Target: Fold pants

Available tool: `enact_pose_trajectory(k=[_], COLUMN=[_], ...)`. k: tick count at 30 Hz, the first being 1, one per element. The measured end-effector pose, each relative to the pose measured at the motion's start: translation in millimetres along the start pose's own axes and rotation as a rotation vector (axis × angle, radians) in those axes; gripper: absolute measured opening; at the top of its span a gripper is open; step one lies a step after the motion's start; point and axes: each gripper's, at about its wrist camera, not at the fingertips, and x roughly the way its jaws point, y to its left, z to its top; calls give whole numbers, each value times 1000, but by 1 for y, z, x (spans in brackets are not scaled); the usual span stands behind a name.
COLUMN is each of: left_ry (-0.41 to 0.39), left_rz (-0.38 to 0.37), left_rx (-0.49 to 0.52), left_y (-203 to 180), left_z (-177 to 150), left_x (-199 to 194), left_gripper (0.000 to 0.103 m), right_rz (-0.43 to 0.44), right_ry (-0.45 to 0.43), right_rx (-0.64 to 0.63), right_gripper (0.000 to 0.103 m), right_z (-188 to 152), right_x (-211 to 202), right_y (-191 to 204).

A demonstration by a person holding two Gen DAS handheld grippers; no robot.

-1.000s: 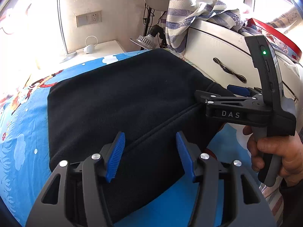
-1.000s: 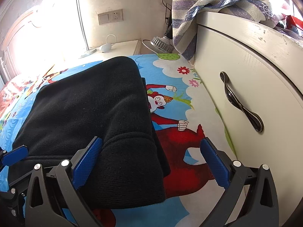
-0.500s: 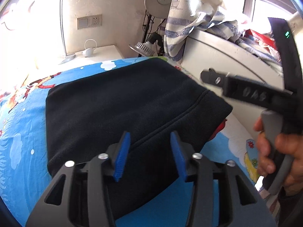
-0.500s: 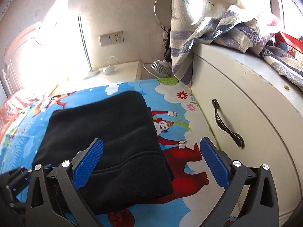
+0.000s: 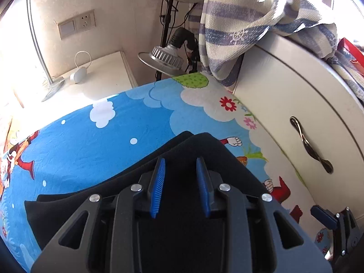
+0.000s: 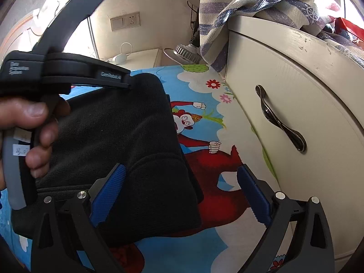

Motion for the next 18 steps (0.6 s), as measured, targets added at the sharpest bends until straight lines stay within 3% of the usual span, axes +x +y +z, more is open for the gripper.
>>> enact_pose_trajectory(k=[3,7,8,9,10,11,16,18], left_ry=[2,-43,-65,-82,-97,-108,-39,-38], left_rz=[24,-16,-29,-34,-26,-12,62,101], left_rx=[6,-70,-95,-121,-146,-166,-240,-213], left_y=[-2,10,13,16,20,24,41,41], left_z=[0,-9,-15,-23,-34,-46,-122,-148], left_x=[7,-18,-30,-43,-55,-67,-98,-109], left_gripper=[30,32,35,47,61,64,70,75], right_rz=[-1,4,7,10,11,8,-23,-29], right_ry=[-2,-1,1,2,4,6,0,11], right_rx=[2,2,4,11,18,20,10,4], right_gripper=[94,97,97,97,97,97,98,98], right_z=[1,0,0,-1,0,0,-2,-4], right_x=[1,0,0,1,1,0,-9,-15], right_y=[0,0,-1,-1,-2,-1,3,6])
